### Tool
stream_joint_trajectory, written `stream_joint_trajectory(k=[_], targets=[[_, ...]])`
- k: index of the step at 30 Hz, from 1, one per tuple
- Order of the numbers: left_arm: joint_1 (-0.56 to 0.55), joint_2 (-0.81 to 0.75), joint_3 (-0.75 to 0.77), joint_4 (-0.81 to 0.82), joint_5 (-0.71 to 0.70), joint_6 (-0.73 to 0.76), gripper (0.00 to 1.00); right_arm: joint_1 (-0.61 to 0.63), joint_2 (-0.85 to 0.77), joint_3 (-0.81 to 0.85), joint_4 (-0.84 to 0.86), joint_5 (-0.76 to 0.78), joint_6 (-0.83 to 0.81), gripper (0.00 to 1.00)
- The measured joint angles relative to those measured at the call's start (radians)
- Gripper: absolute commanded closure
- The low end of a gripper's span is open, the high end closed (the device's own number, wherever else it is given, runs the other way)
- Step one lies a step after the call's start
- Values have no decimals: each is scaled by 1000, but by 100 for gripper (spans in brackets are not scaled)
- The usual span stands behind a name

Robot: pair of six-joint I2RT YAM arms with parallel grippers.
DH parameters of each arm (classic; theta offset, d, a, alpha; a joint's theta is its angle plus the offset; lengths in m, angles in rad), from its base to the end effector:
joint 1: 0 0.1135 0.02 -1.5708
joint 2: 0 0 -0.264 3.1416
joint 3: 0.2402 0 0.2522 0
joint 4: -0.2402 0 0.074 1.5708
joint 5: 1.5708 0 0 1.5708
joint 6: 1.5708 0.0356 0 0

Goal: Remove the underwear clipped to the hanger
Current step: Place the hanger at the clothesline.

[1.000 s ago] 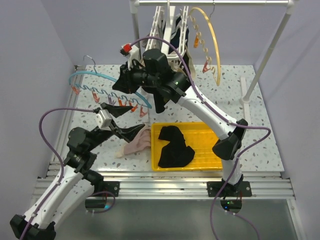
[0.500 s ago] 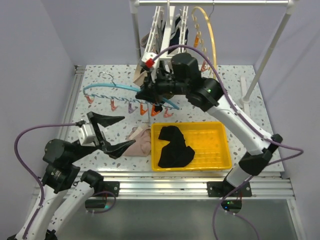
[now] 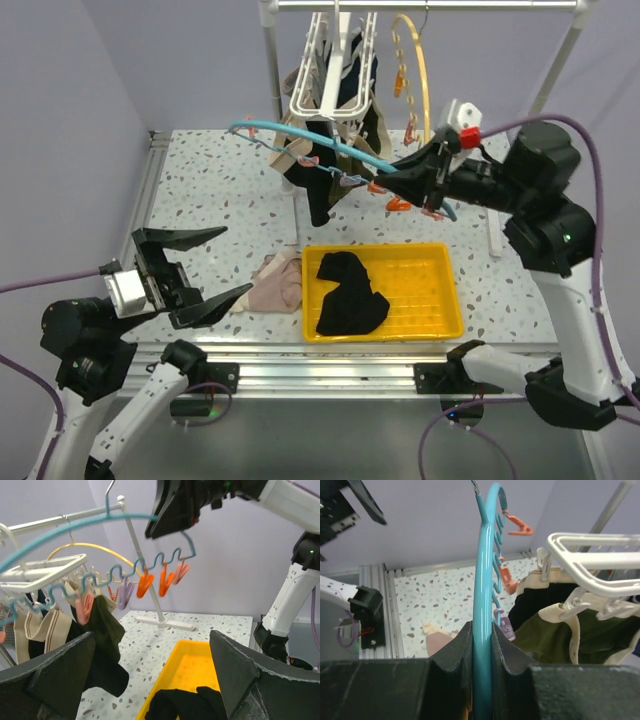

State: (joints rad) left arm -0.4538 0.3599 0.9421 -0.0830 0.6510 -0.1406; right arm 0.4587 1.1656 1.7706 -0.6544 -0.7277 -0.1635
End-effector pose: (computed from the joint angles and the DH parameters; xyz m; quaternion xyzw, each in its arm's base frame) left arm 0.0214 -0.0345 0.4403 0.3470 0.4349 -0.3947 0.7312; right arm 0.1543 0.1026 0.5398 -0.4408 0.5693 0.3497 0.5994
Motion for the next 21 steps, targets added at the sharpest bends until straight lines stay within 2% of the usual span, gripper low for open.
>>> stream_joint_trajectory(k=[6,10,21], targets=[[0,41,-70,43,-3,3,0,-141,-114,37,105,-97,140,100],[0,83,-104,81,-26,7,0,-225,-145,80,160,-99,206,100],[0,89,-222,114,-160,41,0,-399,-254,89,117,156,202,100]])
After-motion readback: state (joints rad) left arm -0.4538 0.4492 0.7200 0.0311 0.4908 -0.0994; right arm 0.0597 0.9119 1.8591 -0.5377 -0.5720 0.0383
